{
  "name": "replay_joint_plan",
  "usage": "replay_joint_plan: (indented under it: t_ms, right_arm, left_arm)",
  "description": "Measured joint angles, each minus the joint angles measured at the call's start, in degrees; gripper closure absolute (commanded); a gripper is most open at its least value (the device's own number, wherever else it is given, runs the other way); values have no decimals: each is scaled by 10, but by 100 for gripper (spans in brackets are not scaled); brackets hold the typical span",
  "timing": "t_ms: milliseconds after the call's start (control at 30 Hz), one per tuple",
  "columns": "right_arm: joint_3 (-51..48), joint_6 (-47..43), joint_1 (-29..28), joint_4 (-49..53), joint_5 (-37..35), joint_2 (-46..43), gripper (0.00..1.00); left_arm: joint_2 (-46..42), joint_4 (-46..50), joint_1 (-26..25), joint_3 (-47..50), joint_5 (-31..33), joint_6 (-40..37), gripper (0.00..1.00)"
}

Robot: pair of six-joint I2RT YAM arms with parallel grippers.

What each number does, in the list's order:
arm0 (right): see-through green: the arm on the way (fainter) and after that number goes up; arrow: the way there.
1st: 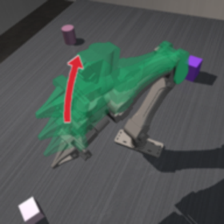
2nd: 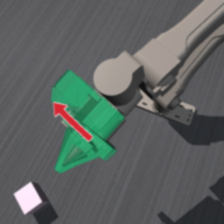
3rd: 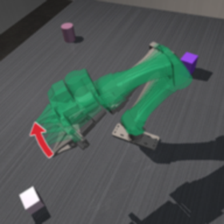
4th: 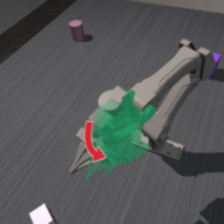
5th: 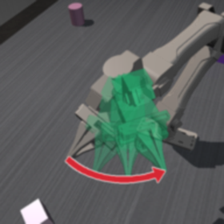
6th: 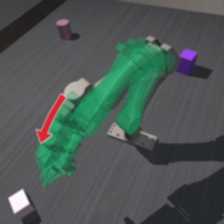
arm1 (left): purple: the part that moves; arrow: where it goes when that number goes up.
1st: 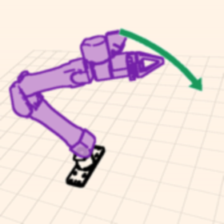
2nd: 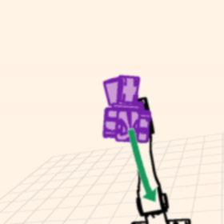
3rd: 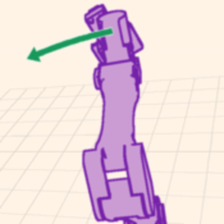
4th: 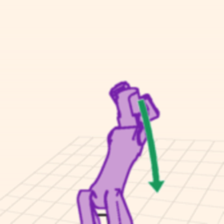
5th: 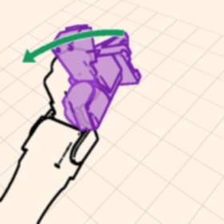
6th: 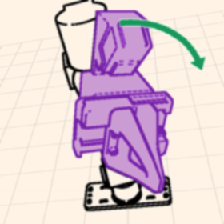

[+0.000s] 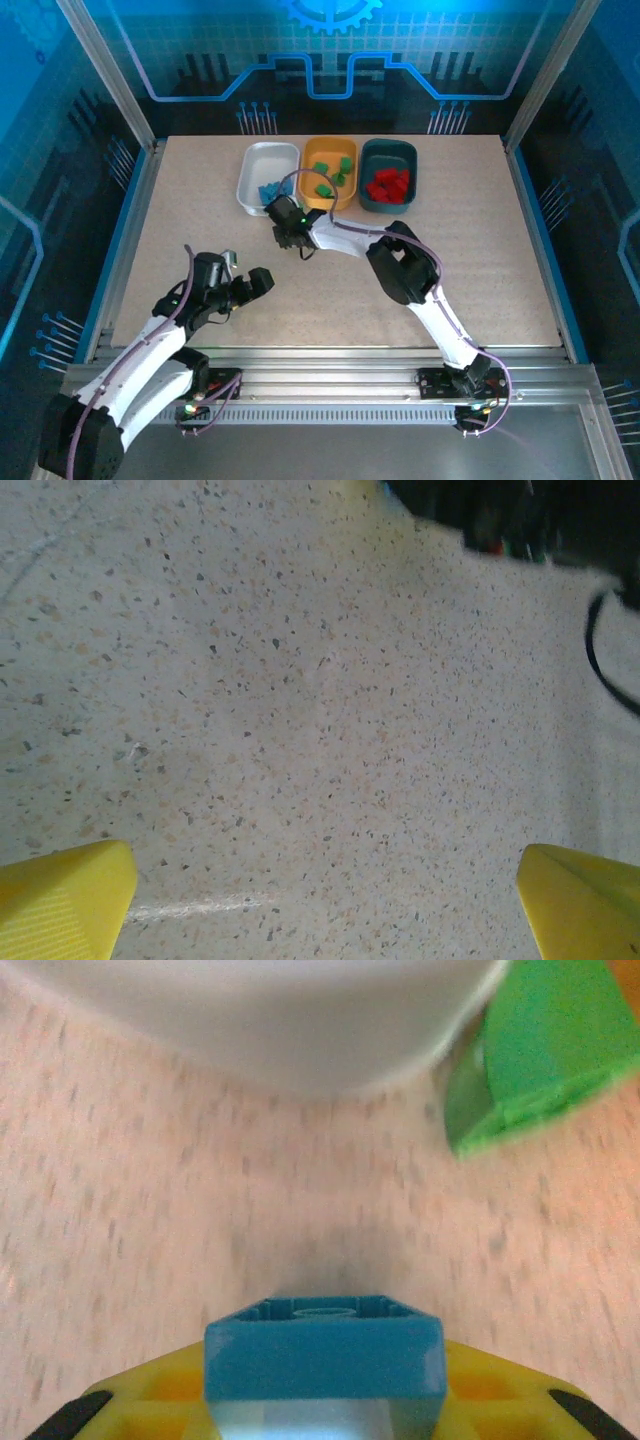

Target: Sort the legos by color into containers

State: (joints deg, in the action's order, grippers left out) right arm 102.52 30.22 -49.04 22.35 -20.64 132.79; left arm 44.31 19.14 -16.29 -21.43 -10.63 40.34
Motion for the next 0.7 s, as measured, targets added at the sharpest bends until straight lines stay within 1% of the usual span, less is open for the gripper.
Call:
replay_joint_plan:
  t_ms: [100,200,333,500,533,567,600,633,700]
  right_arm:
    - [-23,-1,-10,7,0,-48,67]
    - [11,-3,-4,9,-1,-65,67]
    - [106,-5,15,19,1,-38,68]
    - [224,-9,47,32,19,35,66]
    - [245,-10,53,37,23,51,62]
    - [276,-11,61,44,32,74,48]
    - [312,-12,67,52,43,101,36]
    - [349,-17,73,60,52,125,32]
    - [443,-26,83,86,69,185,28]
  left_arm:
    - [-21,13,1,-3,20,1,1]
    - [-35,22,10,-4,36,6,1]
    - [-57,37,38,-4,40,17,1]
    - [-70,55,52,-12,40,17,1]
    - [-70,57,52,-13,39,17,1]
    - [-70,57,53,-13,37,17,1]
    - [-70,57,53,-13,35,17,1]
    - [-69,57,53,-13,33,17,1]
    - [-68,57,53,-13,28,17,1]
